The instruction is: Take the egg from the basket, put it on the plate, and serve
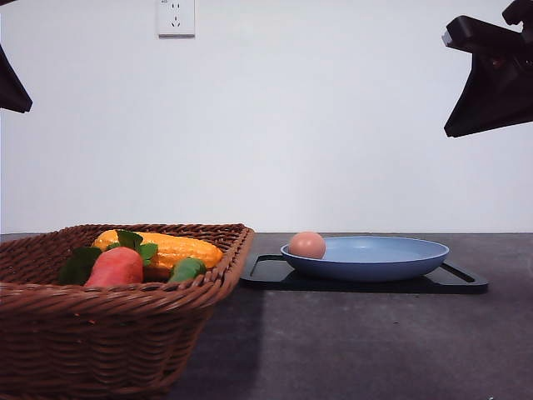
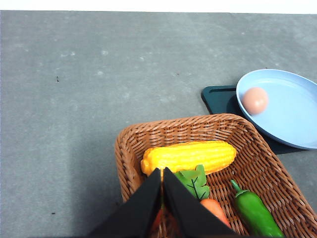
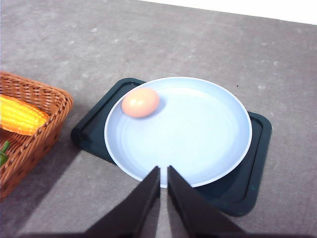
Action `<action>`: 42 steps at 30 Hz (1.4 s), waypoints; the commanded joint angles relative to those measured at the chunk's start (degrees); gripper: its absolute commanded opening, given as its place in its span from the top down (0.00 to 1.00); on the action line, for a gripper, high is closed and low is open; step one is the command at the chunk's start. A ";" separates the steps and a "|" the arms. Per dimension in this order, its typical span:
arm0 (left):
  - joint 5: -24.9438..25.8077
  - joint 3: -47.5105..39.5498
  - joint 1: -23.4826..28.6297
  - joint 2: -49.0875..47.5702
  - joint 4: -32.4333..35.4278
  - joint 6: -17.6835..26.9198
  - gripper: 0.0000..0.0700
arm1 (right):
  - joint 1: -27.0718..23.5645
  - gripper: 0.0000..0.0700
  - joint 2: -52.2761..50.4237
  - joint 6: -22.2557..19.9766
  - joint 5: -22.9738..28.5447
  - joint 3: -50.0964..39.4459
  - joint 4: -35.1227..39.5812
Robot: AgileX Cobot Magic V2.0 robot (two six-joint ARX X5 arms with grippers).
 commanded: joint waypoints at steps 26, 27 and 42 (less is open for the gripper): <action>0.10 -16.79 21.49 -39.26 -3.66 3.13 1.00 | 0.35 1.00 0.24 0.79 0.19 0.55 0.50; 0.10 -18.34 22.10 -39.49 -3.44 2.62 1.00 | 0.35 1.00 0.24 0.77 0.19 0.55 0.50; 0.26 -30.25 23.12 -39.60 1.55 2.23 1.00 | 0.35 1.00 0.23 0.78 0.18 0.55 0.51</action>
